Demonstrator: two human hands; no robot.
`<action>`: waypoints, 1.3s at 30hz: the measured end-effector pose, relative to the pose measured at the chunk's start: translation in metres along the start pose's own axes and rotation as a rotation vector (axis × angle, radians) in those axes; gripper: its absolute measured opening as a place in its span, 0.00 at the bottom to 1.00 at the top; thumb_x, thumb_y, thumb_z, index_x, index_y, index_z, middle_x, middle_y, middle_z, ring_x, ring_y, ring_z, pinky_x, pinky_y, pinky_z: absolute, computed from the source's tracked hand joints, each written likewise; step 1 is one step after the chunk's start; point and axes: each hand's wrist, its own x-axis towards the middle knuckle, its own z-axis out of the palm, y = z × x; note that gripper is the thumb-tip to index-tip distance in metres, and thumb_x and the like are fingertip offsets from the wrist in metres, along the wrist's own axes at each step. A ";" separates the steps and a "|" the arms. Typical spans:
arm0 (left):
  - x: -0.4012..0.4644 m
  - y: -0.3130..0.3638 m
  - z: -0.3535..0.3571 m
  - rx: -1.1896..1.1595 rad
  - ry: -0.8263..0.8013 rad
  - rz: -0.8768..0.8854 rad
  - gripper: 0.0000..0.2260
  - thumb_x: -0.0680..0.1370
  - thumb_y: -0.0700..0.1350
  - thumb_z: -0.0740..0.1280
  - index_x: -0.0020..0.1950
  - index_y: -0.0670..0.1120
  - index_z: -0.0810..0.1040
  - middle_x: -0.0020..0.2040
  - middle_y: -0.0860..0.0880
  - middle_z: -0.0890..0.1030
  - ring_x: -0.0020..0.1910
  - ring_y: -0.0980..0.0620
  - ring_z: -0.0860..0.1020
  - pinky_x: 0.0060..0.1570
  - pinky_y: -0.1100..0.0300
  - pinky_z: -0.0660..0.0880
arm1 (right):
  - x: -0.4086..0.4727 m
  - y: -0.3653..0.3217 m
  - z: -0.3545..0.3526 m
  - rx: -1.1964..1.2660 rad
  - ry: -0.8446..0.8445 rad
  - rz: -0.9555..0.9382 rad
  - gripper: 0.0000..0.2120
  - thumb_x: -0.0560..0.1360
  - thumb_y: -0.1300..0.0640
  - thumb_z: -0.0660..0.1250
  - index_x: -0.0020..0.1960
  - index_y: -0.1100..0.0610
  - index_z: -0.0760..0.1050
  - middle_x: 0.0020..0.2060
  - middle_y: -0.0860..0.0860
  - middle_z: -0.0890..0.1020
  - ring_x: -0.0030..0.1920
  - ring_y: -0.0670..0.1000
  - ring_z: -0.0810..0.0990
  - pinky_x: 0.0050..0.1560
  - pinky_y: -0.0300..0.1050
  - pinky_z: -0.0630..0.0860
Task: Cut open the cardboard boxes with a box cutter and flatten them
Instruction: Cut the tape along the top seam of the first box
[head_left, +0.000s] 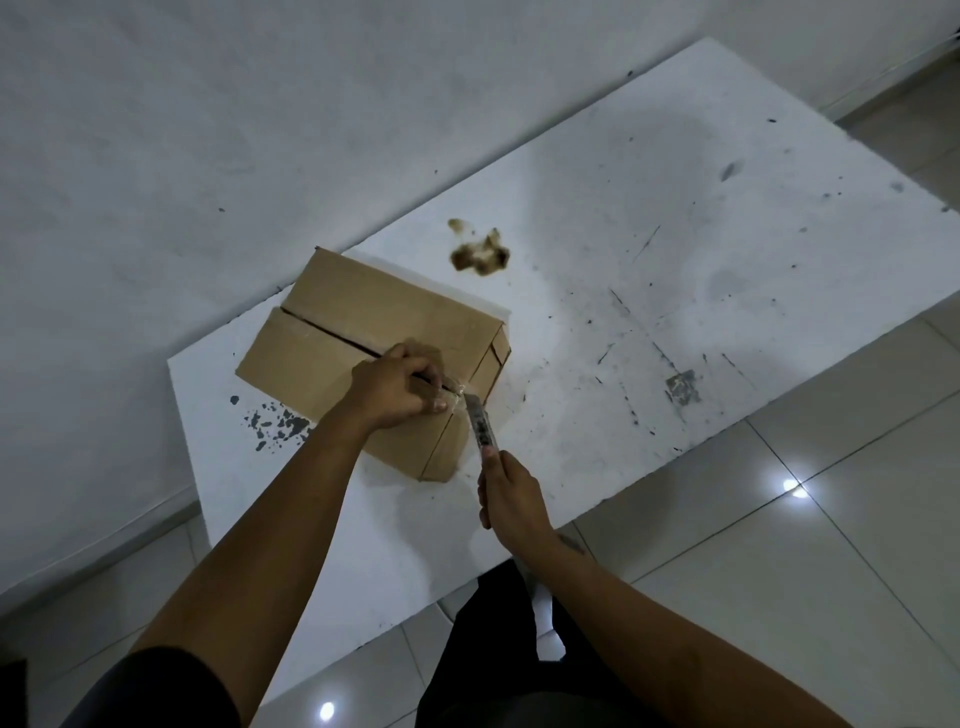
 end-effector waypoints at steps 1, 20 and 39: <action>0.000 0.000 0.000 0.004 -0.003 0.001 0.12 0.67 0.57 0.78 0.47 0.57 0.81 0.62 0.55 0.73 0.68 0.47 0.71 0.65 0.52 0.69 | -0.001 0.001 0.002 -0.003 -0.005 0.005 0.23 0.84 0.43 0.53 0.47 0.62 0.72 0.35 0.54 0.76 0.31 0.50 0.73 0.27 0.38 0.72; 0.003 0.002 -0.008 -0.040 0.067 0.073 0.12 0.71 0.61 0.73 0.49 0.59 0.78 0.50 0.62 0.78 0.53 0.57 0.78 0.51 0.58 0.73 | -0.010 0.018 -0.012 0.024 0.061 0.041 0.23 0.84 0.44 0.55 0.44 0.63 0.73 0.34 0.54 0.77 0.30 0.49 0.73 0.30 0.45 0.73; 0.047 0.023 -0.015 -0.052 0.114 0.117 0.19 0.72 0.57 0.75 0.62 0.59 0.79 0.71 0.54 0.68 0.66 0.51 0.73 0.62 0.60 0.68 | 0.029 -0.003 -0.004 -0.034 0.037 -0.093 0.20 0.84 0.42 0.52 0.42 0.54 0.71 0.35 0.54 0.76 0.34 0.53 0.74 0.38 0.57 0.77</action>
